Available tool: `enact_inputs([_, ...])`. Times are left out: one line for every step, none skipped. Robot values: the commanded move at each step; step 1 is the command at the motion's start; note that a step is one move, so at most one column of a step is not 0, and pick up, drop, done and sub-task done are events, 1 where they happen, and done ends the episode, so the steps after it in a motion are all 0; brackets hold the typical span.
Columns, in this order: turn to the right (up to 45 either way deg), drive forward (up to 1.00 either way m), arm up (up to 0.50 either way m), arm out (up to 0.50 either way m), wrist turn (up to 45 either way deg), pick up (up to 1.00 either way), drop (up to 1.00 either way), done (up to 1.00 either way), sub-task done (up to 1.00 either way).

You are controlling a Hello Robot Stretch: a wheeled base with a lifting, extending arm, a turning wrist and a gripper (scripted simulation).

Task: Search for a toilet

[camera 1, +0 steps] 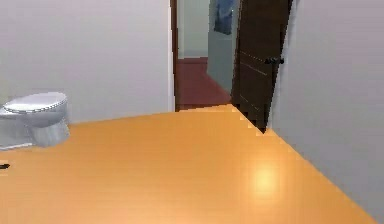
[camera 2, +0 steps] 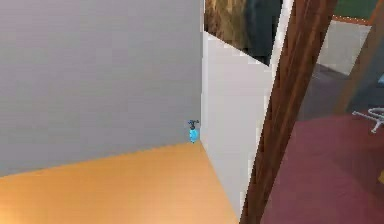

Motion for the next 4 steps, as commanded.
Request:
enact_inputs([45.0,0.00,0.00,0.00,0.0,0.00,0.00,0.00,0.00])
enact_inputs([6.0,0.00,0.00,0.00,0.0,0.00,0.00,0.00,0.00])
enact_inputs([0.0,0.35,0.00,0.00,0.0,0.00,0.00,0.00,0.00])
enact_inputs([-45.0,0.00,0.00,0.00,0.0,0.00,0.00,0.00,0.00])
